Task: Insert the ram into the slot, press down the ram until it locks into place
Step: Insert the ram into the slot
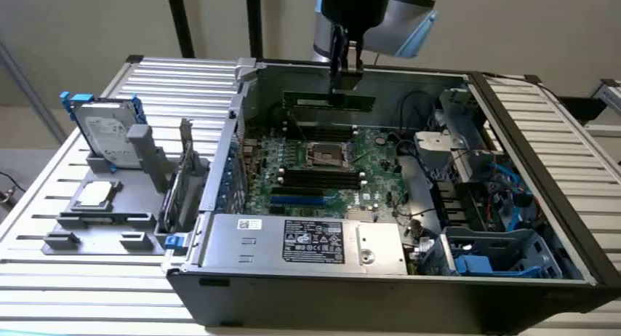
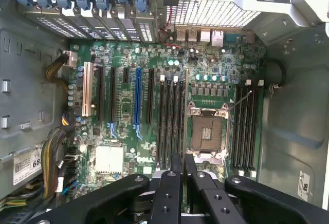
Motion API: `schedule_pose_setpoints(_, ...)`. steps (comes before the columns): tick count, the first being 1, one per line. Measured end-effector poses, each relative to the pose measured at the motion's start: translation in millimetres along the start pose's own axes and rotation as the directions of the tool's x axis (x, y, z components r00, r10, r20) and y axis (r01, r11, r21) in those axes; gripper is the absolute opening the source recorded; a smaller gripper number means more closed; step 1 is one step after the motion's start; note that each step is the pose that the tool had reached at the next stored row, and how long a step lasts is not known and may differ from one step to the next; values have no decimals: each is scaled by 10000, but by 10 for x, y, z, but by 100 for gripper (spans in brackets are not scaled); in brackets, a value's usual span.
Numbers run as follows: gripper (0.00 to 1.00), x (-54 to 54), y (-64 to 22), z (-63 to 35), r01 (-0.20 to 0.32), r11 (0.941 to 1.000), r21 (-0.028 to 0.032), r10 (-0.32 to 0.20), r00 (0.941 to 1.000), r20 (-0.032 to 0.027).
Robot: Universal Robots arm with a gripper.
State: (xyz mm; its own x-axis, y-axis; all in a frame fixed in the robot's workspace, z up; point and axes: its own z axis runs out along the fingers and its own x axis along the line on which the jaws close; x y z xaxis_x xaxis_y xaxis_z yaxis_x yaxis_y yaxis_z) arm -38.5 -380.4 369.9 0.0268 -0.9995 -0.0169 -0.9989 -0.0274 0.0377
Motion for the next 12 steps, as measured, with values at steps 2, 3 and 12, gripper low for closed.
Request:
schedule_pose_setpoints(2,13,0,0,0,0,10000,0,0,10000,0)
schedule_pose_setpoints(3,13,0,0,0,1,10000,0,-1,10000,0)
schedule_pose_setpoints(12,13,0,0,0,0,10000,1,0,10000,0)
